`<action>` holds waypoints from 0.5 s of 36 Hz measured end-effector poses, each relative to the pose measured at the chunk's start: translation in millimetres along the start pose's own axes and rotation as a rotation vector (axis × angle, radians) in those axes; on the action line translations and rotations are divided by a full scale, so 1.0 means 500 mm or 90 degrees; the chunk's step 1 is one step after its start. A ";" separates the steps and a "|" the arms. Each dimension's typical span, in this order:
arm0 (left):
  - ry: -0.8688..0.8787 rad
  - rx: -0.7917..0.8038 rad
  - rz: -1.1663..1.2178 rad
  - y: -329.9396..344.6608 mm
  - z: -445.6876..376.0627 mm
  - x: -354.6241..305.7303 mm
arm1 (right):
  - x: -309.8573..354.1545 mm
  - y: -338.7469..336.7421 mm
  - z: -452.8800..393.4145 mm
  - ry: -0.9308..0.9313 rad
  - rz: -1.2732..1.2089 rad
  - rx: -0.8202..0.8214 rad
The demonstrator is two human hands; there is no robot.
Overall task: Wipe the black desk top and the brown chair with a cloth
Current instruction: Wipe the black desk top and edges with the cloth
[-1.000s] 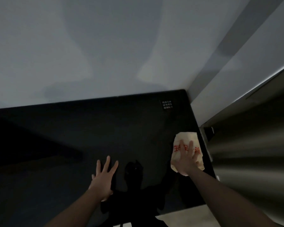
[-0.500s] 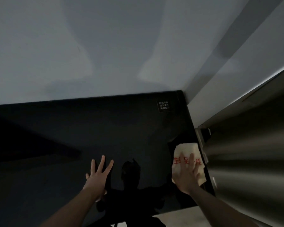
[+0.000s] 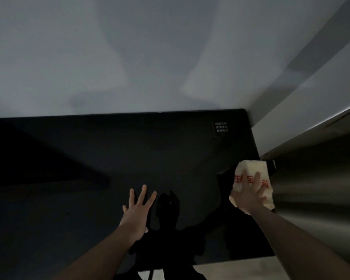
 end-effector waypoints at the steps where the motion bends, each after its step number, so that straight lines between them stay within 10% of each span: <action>1: 0.003 0.000 0.002 -0.003 0.001 0.000 | 0.011 0.006 0.003 0.007 -0.003 -0.003; 18: -0.045 -0.040 -0.020 -0.019 0.089 0.294 | 0.379 0.204 0.219 -0.132 0.047 0.063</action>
Point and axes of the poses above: each hand's wrist, its own z-axis away from the middle knuckle, its own y-axis out of the palm, x = y × z, the point moved 1 cm from there along -z, towards the middle knuckle, and after that the axes turned 6 degrees about -x, right-handed, at the moved point
